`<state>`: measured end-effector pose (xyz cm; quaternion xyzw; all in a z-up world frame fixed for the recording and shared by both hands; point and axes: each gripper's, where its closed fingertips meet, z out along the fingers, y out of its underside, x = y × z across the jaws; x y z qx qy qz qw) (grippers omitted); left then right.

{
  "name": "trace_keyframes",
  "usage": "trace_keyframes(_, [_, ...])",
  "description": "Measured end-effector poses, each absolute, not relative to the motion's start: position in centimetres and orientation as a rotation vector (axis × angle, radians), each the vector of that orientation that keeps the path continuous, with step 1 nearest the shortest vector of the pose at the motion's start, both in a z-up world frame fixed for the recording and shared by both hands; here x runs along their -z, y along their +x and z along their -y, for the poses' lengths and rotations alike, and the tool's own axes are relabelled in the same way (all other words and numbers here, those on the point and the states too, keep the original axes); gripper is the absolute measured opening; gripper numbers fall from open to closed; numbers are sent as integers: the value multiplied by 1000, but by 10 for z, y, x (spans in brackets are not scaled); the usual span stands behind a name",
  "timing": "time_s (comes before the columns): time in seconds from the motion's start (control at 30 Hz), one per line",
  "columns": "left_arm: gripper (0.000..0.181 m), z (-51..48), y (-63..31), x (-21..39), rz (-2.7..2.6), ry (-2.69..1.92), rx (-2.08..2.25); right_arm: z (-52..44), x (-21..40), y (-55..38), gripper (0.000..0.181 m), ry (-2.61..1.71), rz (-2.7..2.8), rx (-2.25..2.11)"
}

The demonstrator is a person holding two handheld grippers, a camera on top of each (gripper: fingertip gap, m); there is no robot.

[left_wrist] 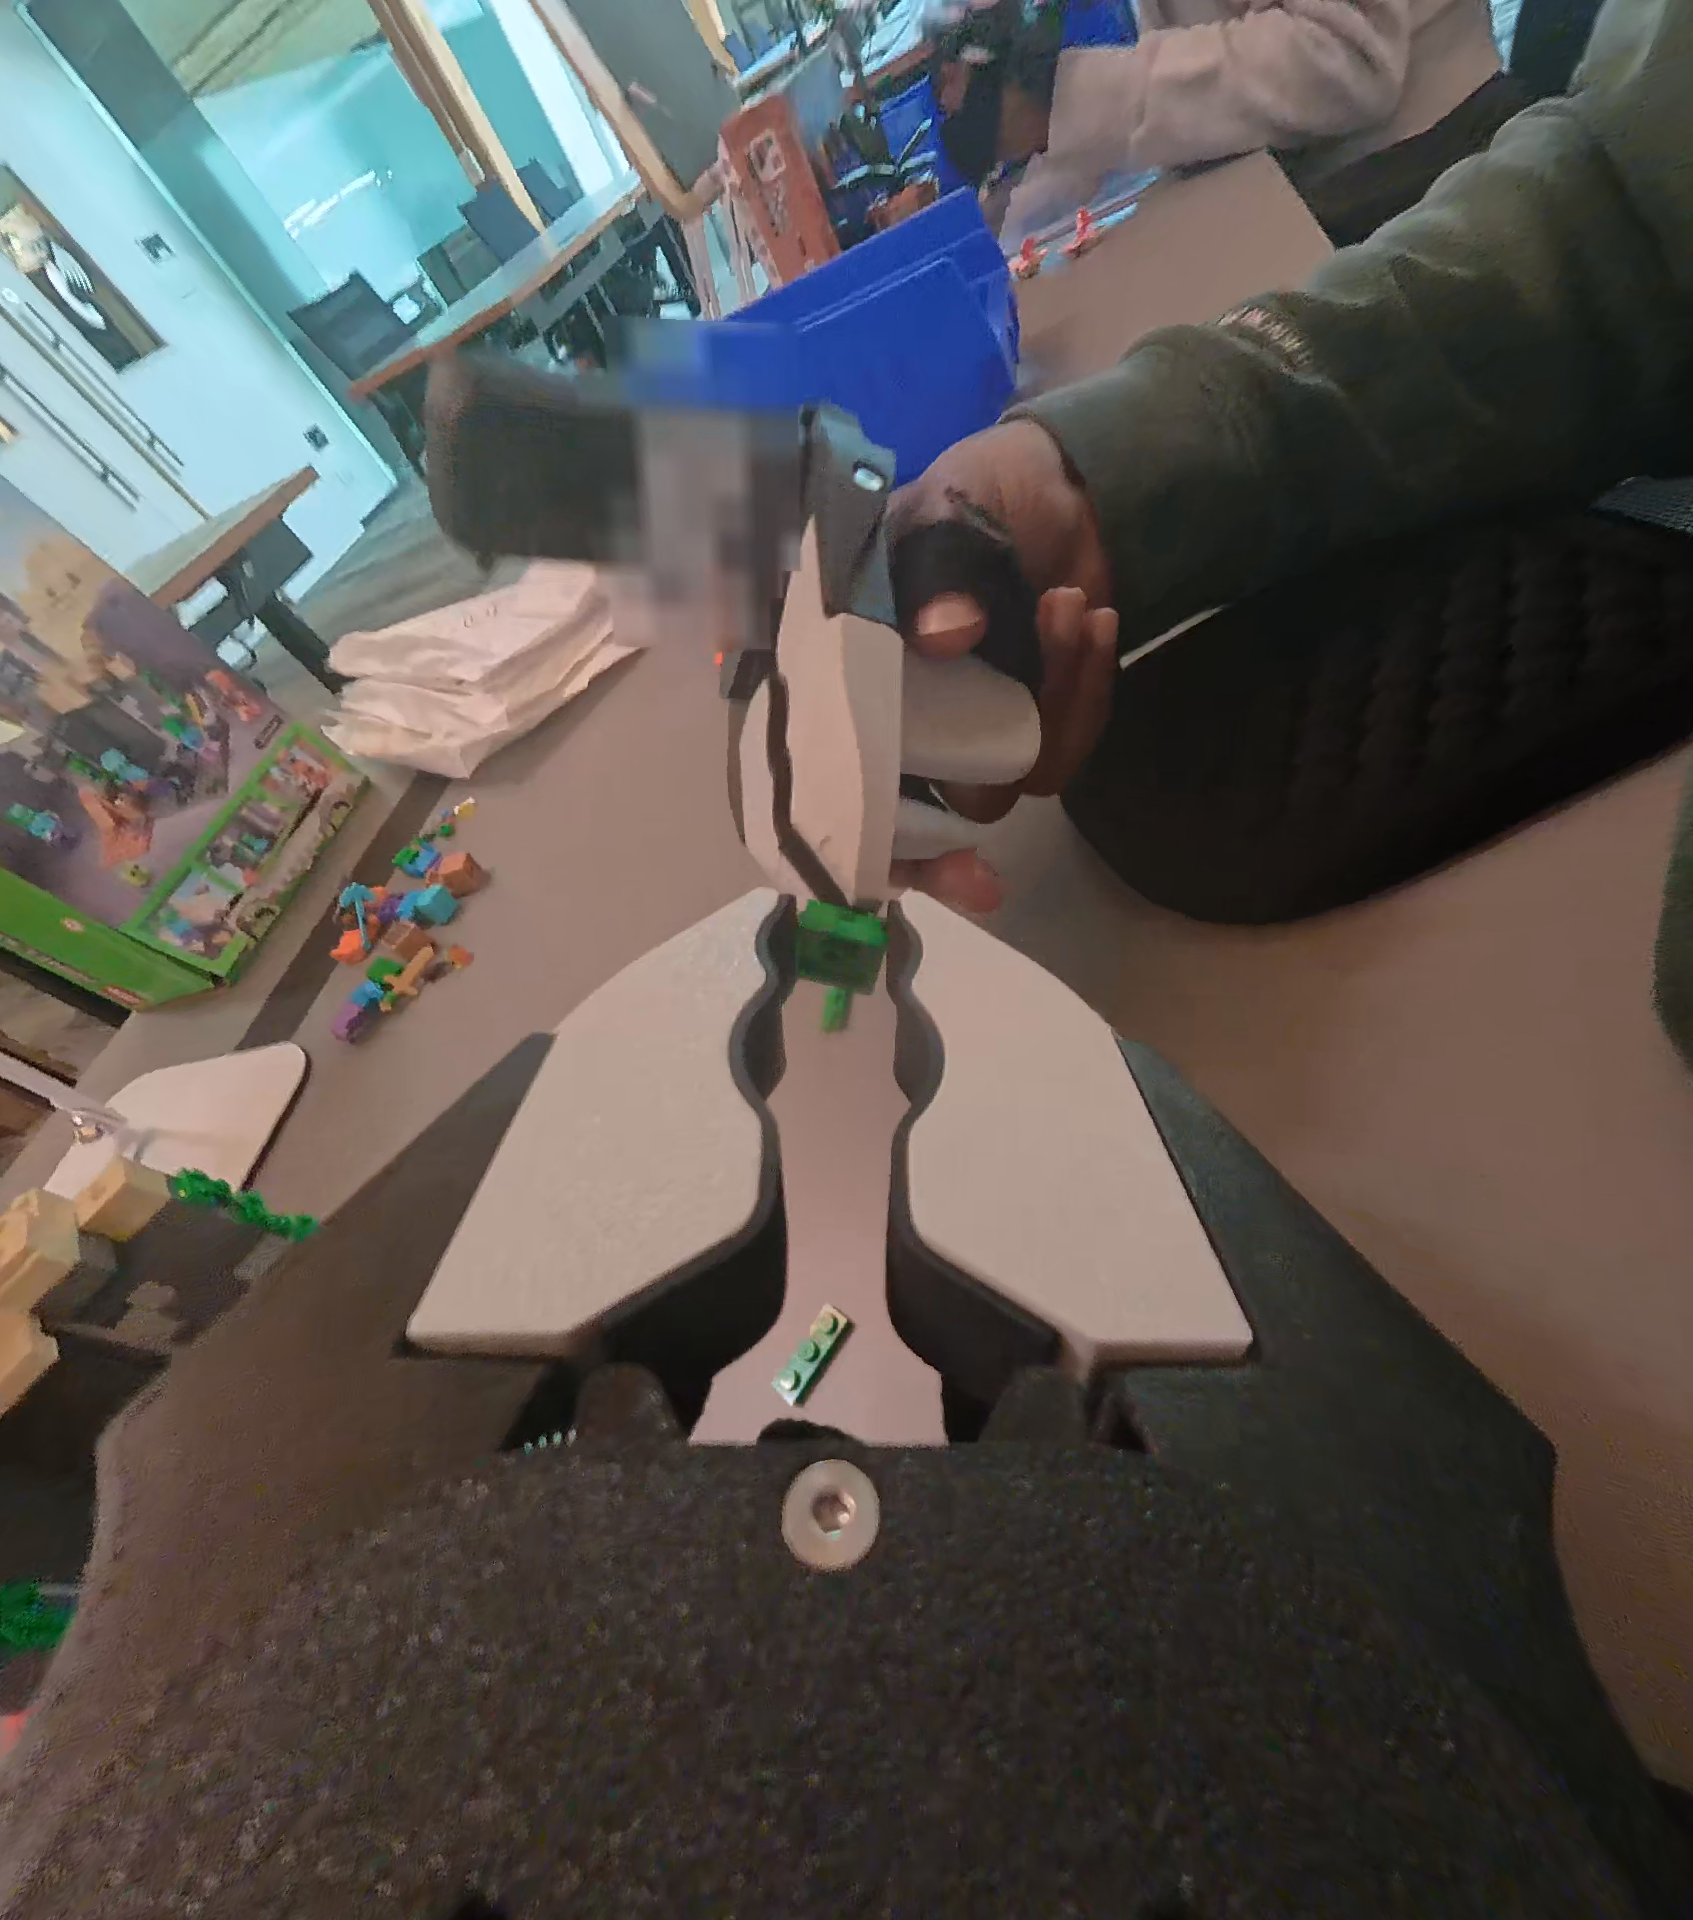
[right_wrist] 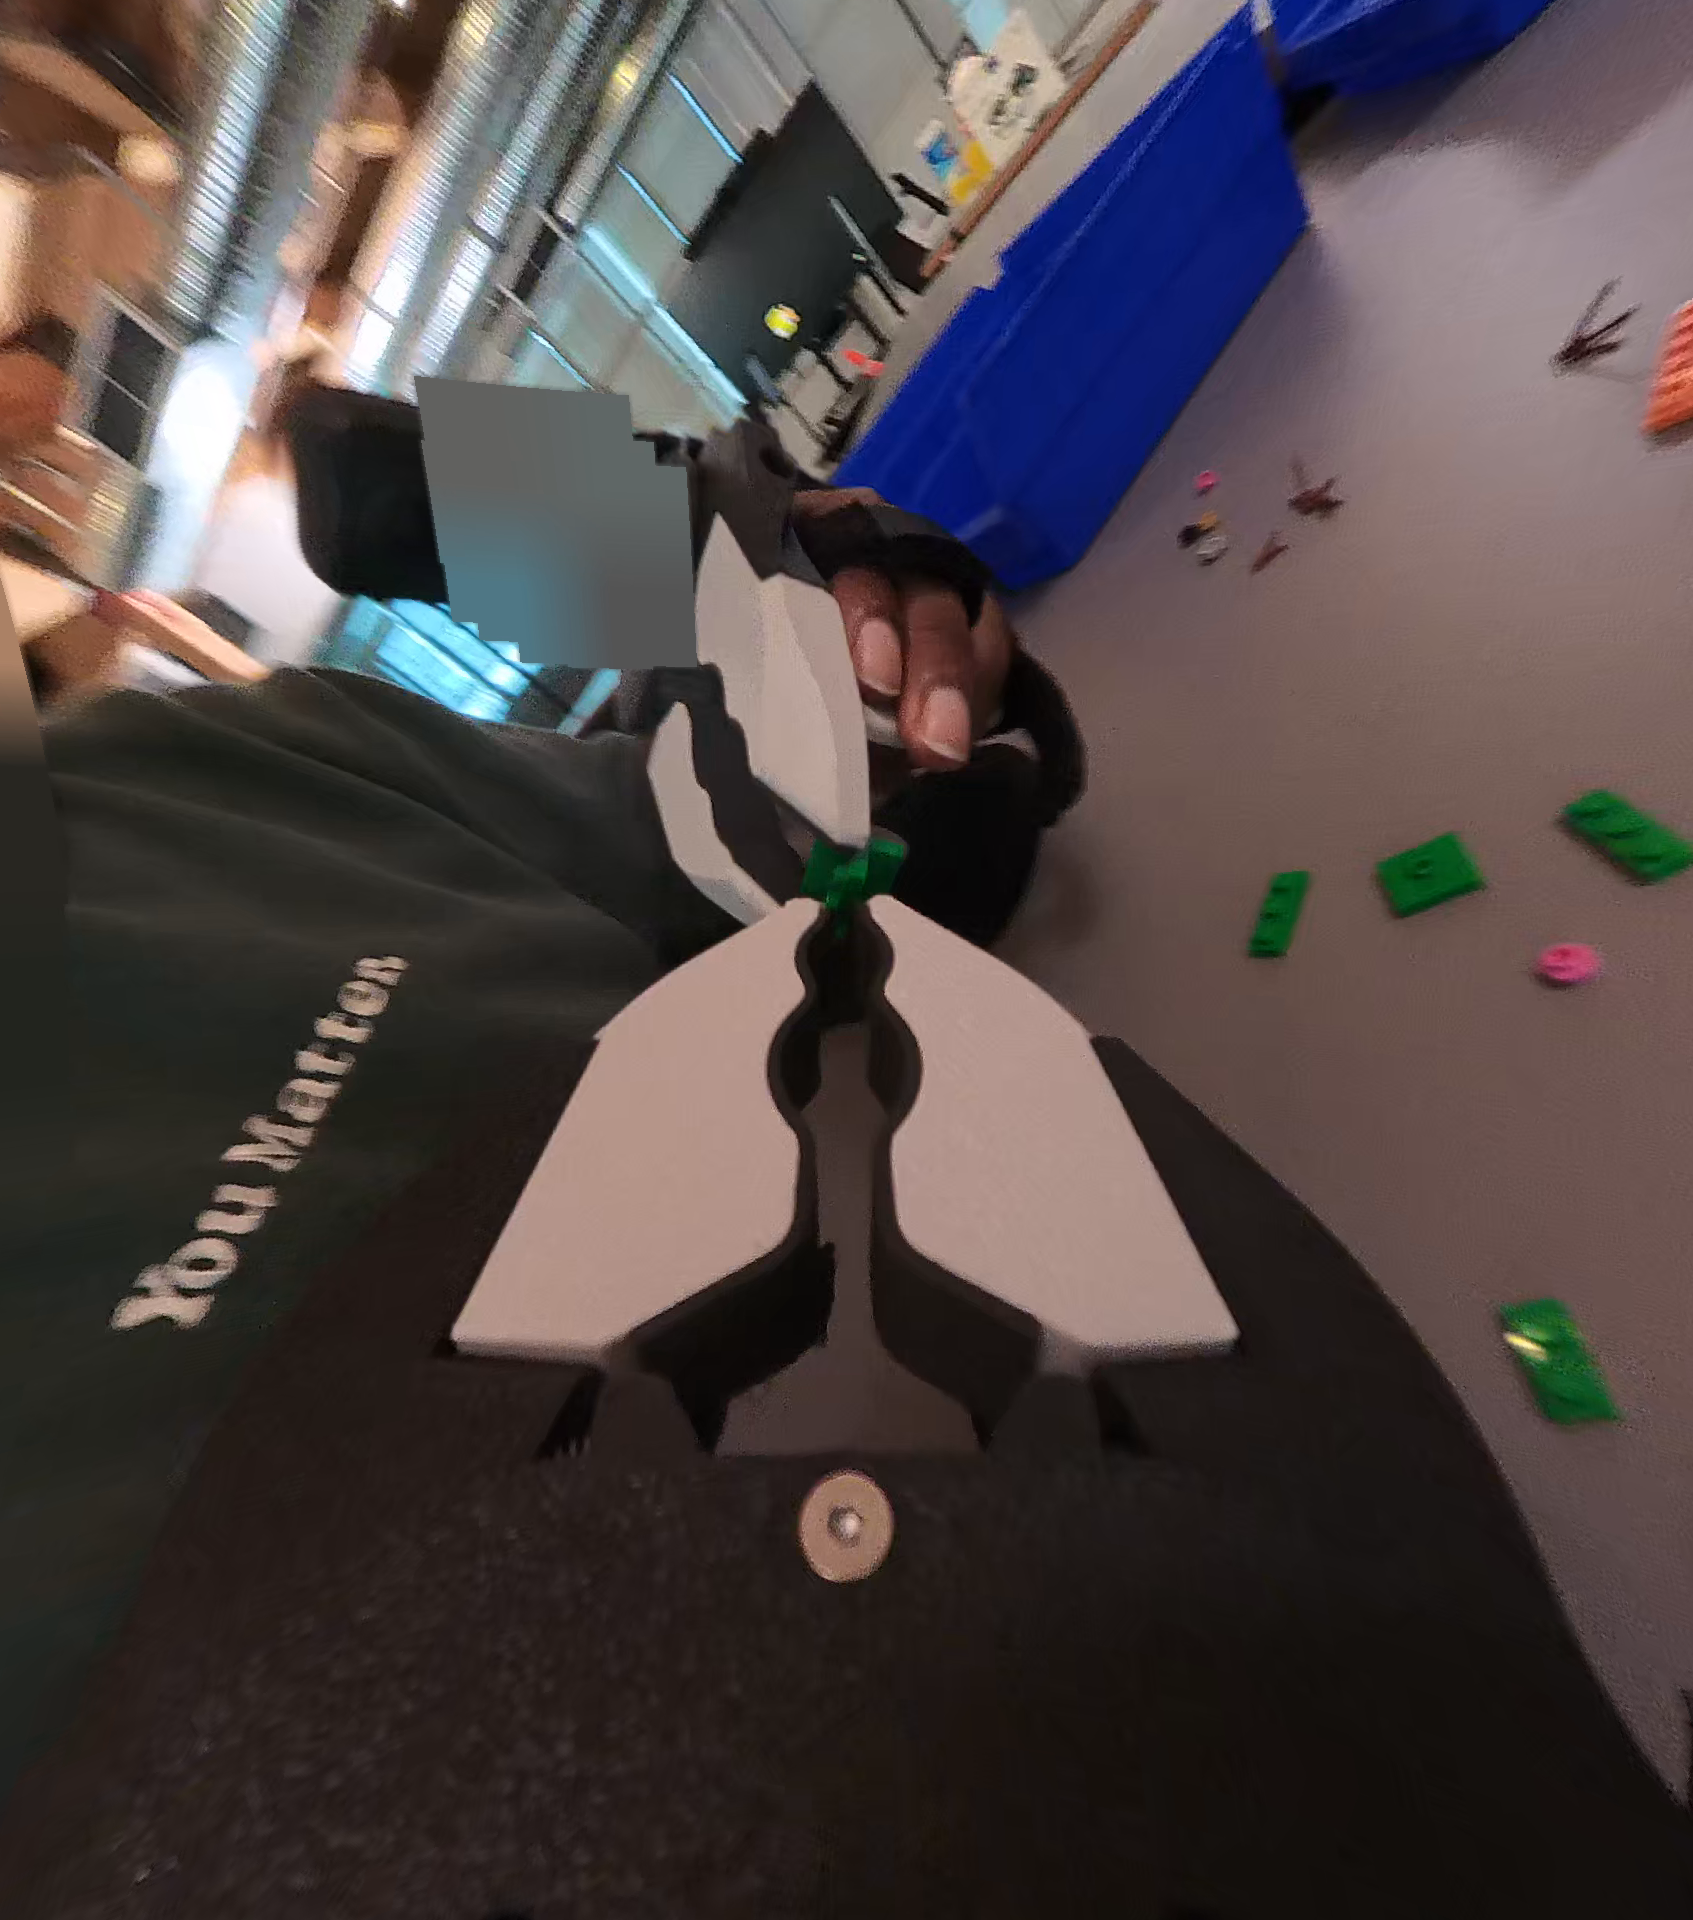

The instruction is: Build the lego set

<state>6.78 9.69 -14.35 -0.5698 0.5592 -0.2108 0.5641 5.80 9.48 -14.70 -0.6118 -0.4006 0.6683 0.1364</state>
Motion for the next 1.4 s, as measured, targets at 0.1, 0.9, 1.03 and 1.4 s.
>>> trace_keyframes(0.1, [16,-106,60,153,-1290,-1453,503,-103,156,61,9,-1752,1264,-1661])
trace_keyframes(0.9, [16,-109,46,219,-1241,-1904,722,-96,247,66,33,-1747,1970,-740])
trace_keyframes(1.03, [16,-108,46,222,-1250,-1921,730,-96,248,63,32,-1745,1976,-742])
trace_keyframes(1.4, [16,-103,53,231,-1311,-1950,755,-99,251,63,25,-1734,2011,-675])
